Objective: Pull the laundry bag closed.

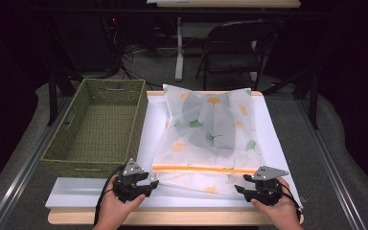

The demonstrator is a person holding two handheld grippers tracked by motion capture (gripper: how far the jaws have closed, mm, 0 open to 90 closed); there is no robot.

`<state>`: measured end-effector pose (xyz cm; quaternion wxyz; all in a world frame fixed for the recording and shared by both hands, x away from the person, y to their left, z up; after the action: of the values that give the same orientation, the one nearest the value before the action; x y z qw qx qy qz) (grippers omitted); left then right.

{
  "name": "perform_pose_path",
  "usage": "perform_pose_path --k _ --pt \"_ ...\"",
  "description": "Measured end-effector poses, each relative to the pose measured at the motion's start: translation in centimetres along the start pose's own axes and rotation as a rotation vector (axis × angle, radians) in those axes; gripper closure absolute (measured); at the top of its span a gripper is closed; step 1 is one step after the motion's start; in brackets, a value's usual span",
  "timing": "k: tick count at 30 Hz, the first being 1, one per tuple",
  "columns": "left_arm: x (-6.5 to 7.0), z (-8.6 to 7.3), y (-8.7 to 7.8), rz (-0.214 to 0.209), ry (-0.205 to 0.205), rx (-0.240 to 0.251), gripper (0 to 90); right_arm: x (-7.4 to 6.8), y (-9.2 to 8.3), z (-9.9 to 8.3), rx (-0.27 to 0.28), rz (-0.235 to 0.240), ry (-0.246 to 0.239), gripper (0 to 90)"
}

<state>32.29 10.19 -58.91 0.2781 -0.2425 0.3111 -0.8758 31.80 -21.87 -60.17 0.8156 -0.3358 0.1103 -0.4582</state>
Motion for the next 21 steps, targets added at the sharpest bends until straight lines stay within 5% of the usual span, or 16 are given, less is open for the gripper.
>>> perform_pose_path --k 16,21 --pt "0.6 -0.8 1.3 -0.019 0.013 -0.031 48.7 -3.5 1.4 0.7 0.045 0.049 -0.056 45.8" --pt "0.6 -0.9 1.5 -0.019 0.020 -0.038 48.7 -3.5 1.3 0.7 0.058 0.046 -0.060 45.8"
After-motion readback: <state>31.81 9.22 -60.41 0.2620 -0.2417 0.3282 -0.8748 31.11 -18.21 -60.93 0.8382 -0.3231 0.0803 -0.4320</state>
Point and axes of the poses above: each handheld gripper's, and its own axes: y roughly forward along the jaws, z roughly out of its top, x roughly to its right, the point moved 10 cm from there along y, roughly forward along the jaws, and after that the axes turned 11 degrees about -z, right-handed, at the moved point
